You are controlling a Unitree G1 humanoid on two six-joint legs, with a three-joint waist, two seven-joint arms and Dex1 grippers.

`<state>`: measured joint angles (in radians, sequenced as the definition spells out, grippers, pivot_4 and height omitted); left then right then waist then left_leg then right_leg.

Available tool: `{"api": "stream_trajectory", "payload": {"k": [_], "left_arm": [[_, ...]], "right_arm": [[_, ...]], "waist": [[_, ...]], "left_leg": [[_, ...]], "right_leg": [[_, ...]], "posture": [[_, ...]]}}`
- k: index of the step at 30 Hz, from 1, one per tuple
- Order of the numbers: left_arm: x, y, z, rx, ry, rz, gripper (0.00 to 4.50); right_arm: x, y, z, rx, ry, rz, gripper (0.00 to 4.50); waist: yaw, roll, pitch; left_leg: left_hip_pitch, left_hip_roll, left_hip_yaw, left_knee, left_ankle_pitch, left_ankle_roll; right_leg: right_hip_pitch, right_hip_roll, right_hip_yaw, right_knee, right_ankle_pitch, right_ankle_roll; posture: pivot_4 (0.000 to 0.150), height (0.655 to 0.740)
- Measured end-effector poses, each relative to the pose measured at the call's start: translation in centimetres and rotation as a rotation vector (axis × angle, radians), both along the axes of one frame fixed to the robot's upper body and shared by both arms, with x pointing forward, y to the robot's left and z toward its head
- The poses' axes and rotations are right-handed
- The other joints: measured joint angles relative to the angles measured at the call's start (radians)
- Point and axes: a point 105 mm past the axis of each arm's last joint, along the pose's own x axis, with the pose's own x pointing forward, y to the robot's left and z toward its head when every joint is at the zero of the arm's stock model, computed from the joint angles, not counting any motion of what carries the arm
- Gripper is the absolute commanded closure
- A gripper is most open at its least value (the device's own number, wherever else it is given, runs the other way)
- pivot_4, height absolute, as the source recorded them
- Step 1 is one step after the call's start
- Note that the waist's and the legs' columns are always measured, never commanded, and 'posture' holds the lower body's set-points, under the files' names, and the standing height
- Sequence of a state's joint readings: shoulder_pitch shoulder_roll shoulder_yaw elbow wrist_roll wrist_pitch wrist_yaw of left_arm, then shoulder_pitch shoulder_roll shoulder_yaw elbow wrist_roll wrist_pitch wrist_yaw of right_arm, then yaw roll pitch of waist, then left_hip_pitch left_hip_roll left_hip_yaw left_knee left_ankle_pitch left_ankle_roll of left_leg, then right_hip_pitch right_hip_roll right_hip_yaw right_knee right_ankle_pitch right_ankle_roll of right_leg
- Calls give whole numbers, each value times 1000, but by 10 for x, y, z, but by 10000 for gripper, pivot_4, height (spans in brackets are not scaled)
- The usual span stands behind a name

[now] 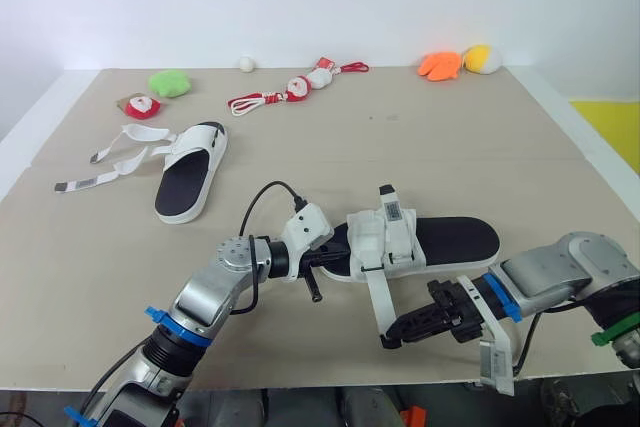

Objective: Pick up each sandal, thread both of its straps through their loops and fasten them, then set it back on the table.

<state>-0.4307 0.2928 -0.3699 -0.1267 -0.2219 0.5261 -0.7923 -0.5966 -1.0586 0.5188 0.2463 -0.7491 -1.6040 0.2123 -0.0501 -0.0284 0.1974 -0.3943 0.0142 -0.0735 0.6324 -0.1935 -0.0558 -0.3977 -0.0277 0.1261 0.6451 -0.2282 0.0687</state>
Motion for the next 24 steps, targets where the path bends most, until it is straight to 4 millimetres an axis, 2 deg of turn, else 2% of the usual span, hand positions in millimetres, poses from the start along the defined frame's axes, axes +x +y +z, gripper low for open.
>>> {"api": "stream_trajectory", "payload": {"k": [8, 10, 13, 15, 17, 20, 24], "left_arm": [[0, 0, 1, -2, -2, -4, 45000], [-1, 0, 1, -2, -1, -6, 45000], [-1, 1, 0, 2, 1, -8, 45000], [0, 1, 0, 4, 2, -6, 45000], [0, 1, 0, 4, 3, -5, 45000], [0, 2, 0, 5, 2, -4, 45000], [1, 2, 1, 3, -2, -2, 45000]], "right_arm": [[-10, 4, 14, 68, 104, -8, 43341], [-11, 9, 22, 109, 163, -54, 43341], [-5, 28, 44, 193, 272, -163, 43341], [6, 44, 63, 265, 429, -284, 43341], [16, 52, 74, 282, 612, -401, 43341], [37, 56, 92, 265, 923, -586, 43341], [58, 59, 106, 240, 1193, -743, 43341]], "waist": [[1, 0, 0], [1, 0, 0], [1, 0, 0], [1, 0, 0], [2, 0, 0], [1, 0, 0], [4, 0, 0]], "left_leg": [[0, 0, 0, -3, -1, 1], [1, 0, 0, -4, -1, 1], [2, 0, 1, -4, -1, 2], [3, 0, 0, -4, -1, 2], [3, 0, 0, -3, -1, 2], [2, 1, 0, -3, -1, 2], [-1, 2, -1, -3, -1, 2]], "right_leg": [[0, 0, 1, 0, -2, 0], [0, -1, 1, 0, -3, 0], [0, -1, 2, 0, -3, 0], [2, 0, 2, 1, -3, -1], [3, 0, 1, 1, -3, -1], [2, 0, 1, 1, -2, -1], [-2, 1, -1, 1, -2, -1]], "posture": [[1500, 7400], [1500, 7400], [1500, 7400], [1500, 7400], [1500, 7400], [1500, 7400], [1500, 7400]]}}
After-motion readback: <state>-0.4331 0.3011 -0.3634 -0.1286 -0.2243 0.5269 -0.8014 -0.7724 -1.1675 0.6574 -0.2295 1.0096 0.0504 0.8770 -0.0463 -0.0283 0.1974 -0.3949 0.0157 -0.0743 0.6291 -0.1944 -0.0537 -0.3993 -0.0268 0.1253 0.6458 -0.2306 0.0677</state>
